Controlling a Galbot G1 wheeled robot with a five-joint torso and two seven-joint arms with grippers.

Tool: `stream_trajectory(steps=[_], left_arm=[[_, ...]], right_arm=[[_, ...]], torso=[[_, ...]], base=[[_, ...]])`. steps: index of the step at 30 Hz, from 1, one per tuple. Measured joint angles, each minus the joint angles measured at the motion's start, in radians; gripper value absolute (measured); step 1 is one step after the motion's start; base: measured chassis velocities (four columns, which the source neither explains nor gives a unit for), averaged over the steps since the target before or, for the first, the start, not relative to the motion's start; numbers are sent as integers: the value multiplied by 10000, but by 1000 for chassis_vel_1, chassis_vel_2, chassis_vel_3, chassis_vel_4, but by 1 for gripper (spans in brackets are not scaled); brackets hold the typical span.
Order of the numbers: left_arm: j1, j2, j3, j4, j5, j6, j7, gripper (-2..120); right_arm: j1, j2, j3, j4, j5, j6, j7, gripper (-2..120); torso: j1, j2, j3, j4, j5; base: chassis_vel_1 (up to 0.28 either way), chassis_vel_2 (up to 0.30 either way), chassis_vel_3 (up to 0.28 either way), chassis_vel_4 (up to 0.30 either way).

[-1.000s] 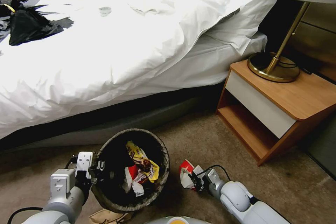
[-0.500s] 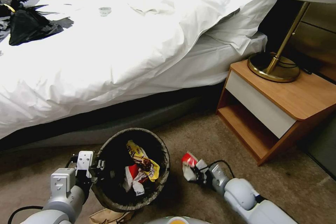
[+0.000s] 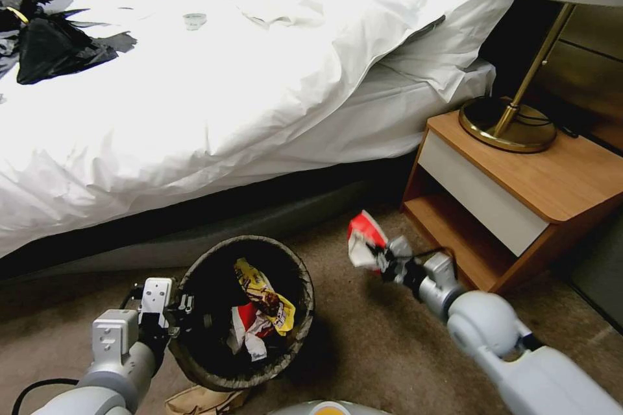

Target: Pick up the trash bin, then pick up the garbage from the floor and place it into the trash bin.

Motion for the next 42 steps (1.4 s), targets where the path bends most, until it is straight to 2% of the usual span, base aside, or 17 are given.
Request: stream_trajectory(steps=[3, 6, 20, 22, 31, 42], left_arm=[[-37, 68, 14, 0, -14, 0, -8, 1], [-39, 91, 29, 0, -14, 0, -11, 1], [-47, 268, 70, 0, -116, 0, -87, 1], [-53, 263, 80, 0, -116, 0, -92, 1], [-82, 236, 133, 0, -111, 0, -95, 1], [-86, 235, 145, 0, -103, 0, -90, 1]], right_arm=[[365, -223, 111, 1152, 500, -244, 158, 0], [758, -308, -115, 1711, 799, -429, 282, 0], [2619, -495, -1378, 3298, 2250, -1229, 114, 0], [2941, -539, -1919, 3676, 2417, -1341, 99, 0], [2781, -880, -2822, 4256, 2265, -1546, -66, 0], [2282, -1129, -3173, 4299, 1581, -1669, -544, 0]], torso=[[-1, 1, 0, 0, -2], [0, 1, 0, 1, 0], [0, 1, 1, 1, -1], [0, 1, 0, 2, -1], [0, 1, 0, 0, 0], [0, 0, 0, 1, 0]], base=[[0, 0, 0, 0], [0, 0, 0, 0], [0, 0, 0, 0], [0, 0, 0, 0], [0, 0, 0, 0], [0, 0, 0, 0]])
